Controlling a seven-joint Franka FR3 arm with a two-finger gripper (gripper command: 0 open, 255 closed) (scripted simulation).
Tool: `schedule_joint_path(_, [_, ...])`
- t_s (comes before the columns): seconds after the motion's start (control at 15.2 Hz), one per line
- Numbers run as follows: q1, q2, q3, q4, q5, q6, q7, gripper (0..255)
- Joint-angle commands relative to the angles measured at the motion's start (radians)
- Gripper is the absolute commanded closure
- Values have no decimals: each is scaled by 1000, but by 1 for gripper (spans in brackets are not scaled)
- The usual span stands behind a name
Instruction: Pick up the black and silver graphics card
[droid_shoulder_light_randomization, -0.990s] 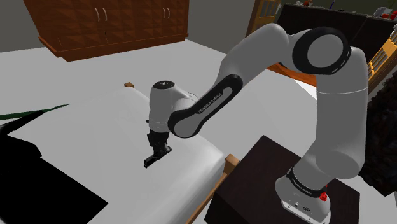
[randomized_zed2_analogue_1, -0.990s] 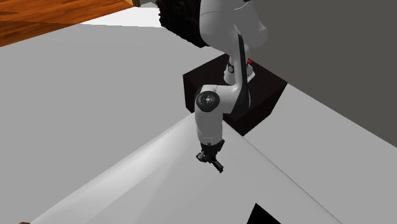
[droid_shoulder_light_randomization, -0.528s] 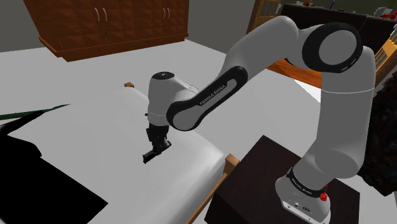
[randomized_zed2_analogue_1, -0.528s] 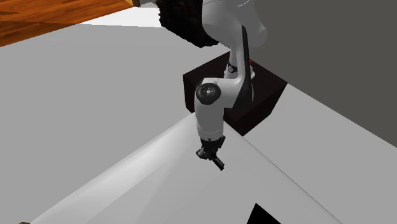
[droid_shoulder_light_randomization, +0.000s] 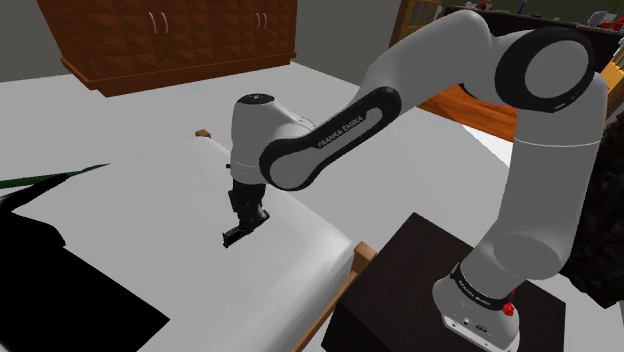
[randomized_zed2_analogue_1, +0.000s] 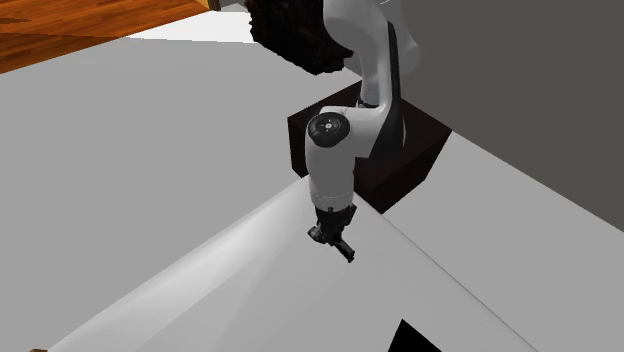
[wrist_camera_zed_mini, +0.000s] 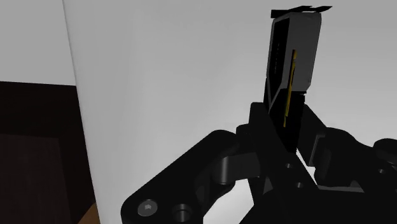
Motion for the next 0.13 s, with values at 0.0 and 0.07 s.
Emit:
schedule_joint_path(0.0, [-5, -11, 6, 2, 9, -12, -5, 255])
schedule_joint_path(0.07, [-5, -11, 6, 2, 9, -13, -5, 255])
